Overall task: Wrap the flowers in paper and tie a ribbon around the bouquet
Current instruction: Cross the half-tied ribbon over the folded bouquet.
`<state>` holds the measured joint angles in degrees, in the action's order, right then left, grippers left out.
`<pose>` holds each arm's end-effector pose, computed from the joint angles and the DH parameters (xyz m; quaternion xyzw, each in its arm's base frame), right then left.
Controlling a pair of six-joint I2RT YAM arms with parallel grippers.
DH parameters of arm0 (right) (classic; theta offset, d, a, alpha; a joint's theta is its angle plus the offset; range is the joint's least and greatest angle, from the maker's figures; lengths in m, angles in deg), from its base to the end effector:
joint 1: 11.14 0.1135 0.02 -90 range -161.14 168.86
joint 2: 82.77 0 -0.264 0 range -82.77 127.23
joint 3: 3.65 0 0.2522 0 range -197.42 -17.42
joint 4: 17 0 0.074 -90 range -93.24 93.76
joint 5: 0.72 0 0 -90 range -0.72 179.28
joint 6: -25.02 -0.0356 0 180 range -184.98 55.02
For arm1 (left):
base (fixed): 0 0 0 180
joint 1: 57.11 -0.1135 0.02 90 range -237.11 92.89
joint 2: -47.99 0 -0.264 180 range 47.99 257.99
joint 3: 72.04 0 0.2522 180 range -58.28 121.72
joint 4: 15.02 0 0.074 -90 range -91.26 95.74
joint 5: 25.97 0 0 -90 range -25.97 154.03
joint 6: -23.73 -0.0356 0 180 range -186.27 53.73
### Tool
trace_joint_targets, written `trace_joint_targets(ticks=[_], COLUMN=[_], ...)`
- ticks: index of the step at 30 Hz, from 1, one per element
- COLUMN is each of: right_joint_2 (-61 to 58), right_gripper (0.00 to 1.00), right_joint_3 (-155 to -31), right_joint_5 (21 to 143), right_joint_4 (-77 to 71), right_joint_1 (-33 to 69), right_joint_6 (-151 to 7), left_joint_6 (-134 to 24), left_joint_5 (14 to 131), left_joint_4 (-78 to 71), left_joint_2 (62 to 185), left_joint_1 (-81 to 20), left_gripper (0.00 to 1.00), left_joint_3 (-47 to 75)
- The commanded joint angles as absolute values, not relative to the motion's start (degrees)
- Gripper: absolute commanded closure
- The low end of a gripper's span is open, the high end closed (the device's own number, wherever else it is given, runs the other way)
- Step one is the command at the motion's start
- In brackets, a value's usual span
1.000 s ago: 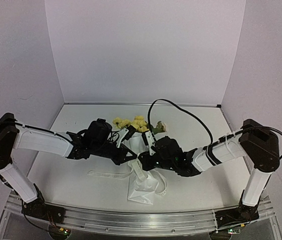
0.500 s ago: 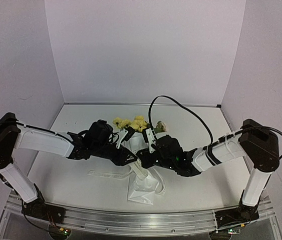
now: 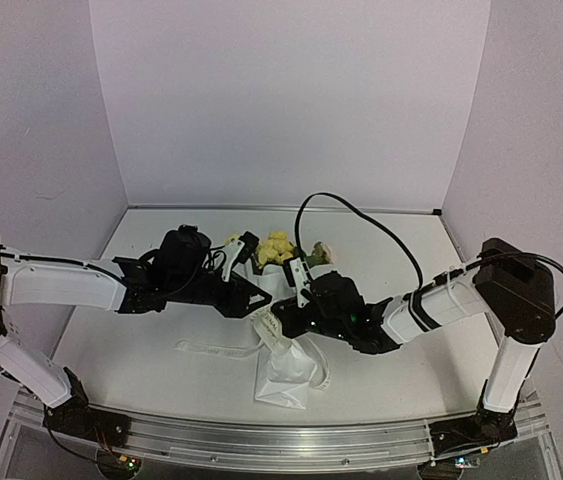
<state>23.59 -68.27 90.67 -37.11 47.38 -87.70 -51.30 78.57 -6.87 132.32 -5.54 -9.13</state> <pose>0.2015 0.3274 0.1585 -0.2477 0.7892 0.3582 0.4330 0.1938 -0.2586 0.2306 0.3296 0.7938 -0.3653 0.3574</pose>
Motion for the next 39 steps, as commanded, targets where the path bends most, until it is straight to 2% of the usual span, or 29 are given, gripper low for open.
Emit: trace_joint_targets(ticks=[1, 5, 12, 15, 26, 39], right_joint_2=[24.4, 24.4, 24.5, 24.3, 24.5, 24.7], right_gripper=[1.00, 1.00, 1.00, 1.00, 1.00, 1.00], right_joint_3=[-68.6, -68.6, -68.6, -68.5, -69.0, -70.2], right_joint_5=[90.7, 90.8, 90.9, 91.1, 91.5, 90.8], right_joint_4=[-39.5, -39.5, -39.6, -39.5, -39.5, -39.5], right_joint_1=[47.2, 47.2, 47.2, 47.1, 47.2, 47.1], right_joint_6=[-87.2, -87.2, -87.4, -87.2, -85.9, -84.9], left_joint_6=[-50.4, -48.4, -51.1, -52.4, -55.2, -55.6], left_joint_5=[67.9, 64.9, 74.4, 79.7, 90.5, 92.5], left_joint_4=[-6.9, -4.3, -4.3, -5.5, -9.3, -10.6], left_joint_2=[129.8, 132.0, 142.5, 145.1, 143.2, 143.7], left_joint_1=[-6.5, -10.3, -12.6, -12.4, -11.5, -11.5], left_gripper=[0.52, 0.53, 0.68, 0.71, 0.70, 0.69], left_joint_3=[-8.5, -8.2, -3.9, -2.6, -5.2, -6.2])
